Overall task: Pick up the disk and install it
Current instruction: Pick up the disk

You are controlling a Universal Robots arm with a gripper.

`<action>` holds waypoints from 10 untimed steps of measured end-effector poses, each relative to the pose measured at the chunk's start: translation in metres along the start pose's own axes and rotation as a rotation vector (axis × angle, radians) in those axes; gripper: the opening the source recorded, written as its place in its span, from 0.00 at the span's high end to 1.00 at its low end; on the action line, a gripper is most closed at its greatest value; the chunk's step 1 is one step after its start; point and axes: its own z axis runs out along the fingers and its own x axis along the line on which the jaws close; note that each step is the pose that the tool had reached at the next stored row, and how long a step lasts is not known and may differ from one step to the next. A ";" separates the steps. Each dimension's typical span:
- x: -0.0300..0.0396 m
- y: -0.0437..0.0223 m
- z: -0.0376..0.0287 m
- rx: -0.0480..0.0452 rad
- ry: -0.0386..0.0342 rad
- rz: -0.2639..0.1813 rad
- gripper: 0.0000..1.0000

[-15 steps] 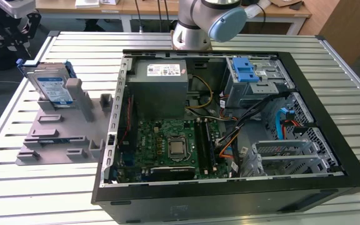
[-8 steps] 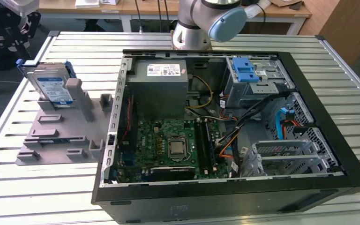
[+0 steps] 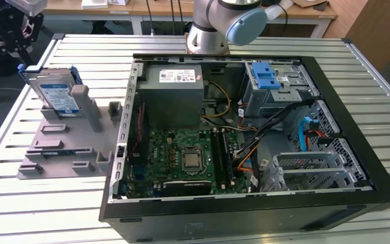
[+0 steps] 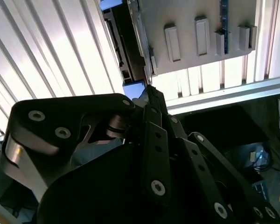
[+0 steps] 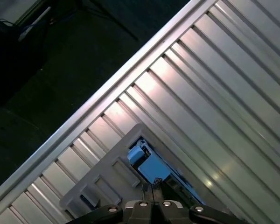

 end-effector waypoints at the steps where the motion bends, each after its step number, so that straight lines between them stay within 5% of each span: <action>1: 0.0000 0.0000 0.0004 0.0001 0.0007 -0.018 0.89; 5: 0.0000 0.0000 0.0012 0.0007 0.0033 -0.084 0.89; 10: 0.0000 0.0000 0.0014 0.0050 0.0015 -0.102 0.89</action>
